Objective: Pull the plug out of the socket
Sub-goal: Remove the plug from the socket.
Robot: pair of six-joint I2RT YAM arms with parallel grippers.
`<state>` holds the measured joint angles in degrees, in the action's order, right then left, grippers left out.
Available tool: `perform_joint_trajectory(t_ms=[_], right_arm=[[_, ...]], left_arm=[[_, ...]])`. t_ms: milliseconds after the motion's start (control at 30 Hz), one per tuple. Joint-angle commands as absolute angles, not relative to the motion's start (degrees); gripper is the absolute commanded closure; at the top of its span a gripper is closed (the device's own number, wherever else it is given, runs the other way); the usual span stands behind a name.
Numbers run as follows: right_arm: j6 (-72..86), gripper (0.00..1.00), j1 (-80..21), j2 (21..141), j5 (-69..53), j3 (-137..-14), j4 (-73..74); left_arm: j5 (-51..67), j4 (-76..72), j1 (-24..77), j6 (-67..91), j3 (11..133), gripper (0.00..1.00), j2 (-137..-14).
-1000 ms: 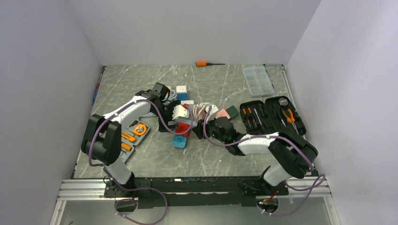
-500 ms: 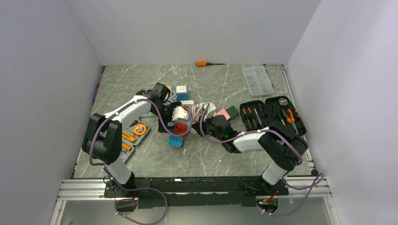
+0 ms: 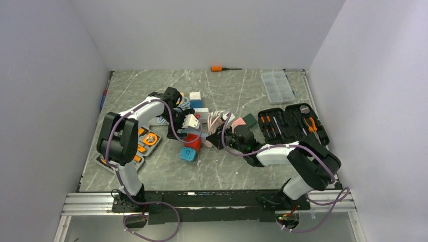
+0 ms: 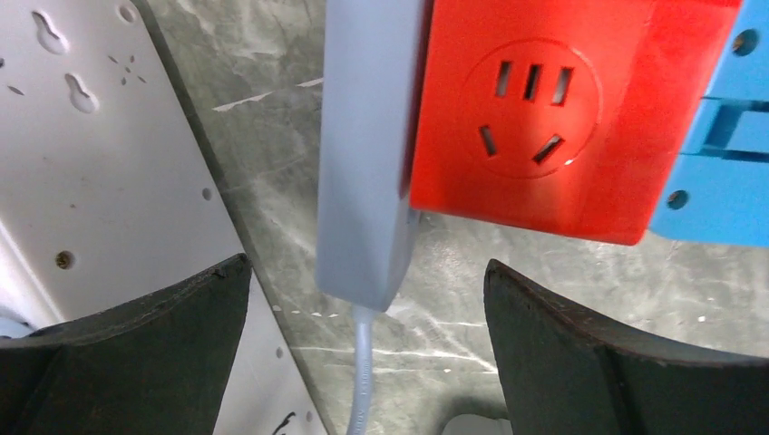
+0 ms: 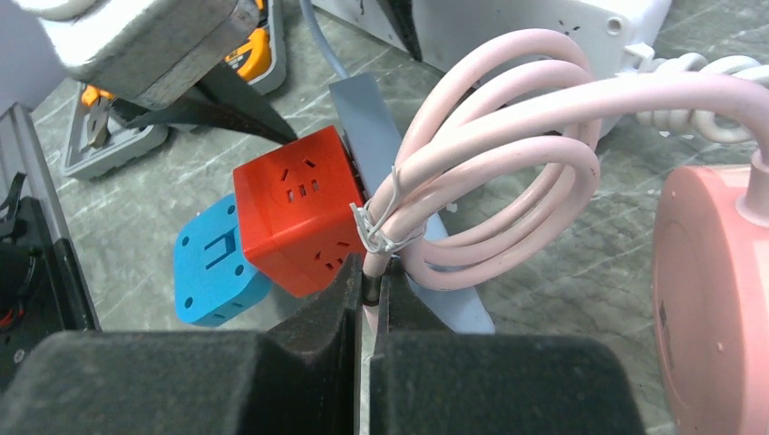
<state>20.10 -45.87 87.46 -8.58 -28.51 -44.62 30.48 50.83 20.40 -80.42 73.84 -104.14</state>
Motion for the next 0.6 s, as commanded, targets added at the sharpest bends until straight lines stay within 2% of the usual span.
perform_joint_trajectory(t_ms=[0,133,400,567], right_arm=[[17.23,1.00,-46.22,85.04,-16.25,-28.46,-53.05],[16.75,1.00,-46.21,85.79,-16.78,-28.21,-53.70],[15.55,1.00,-46.22,85.17,-14.46,-29.85,-55.77],[15.20,1.00,-46.39,85.17,-14.67,-32.09,-55.46]], left_arm=[[32.59,48.53,20.26,-85.82,74.27,0.01,-105.00],[34.96,50.40,20.34,-86.70,76.92,0.06,-107.48],[37.85,58.21,20.65,-90.24,77.28,0.27,-110.02],[40.23,60.35,20.89,-91.07,77.14,0.49,-108.94]])
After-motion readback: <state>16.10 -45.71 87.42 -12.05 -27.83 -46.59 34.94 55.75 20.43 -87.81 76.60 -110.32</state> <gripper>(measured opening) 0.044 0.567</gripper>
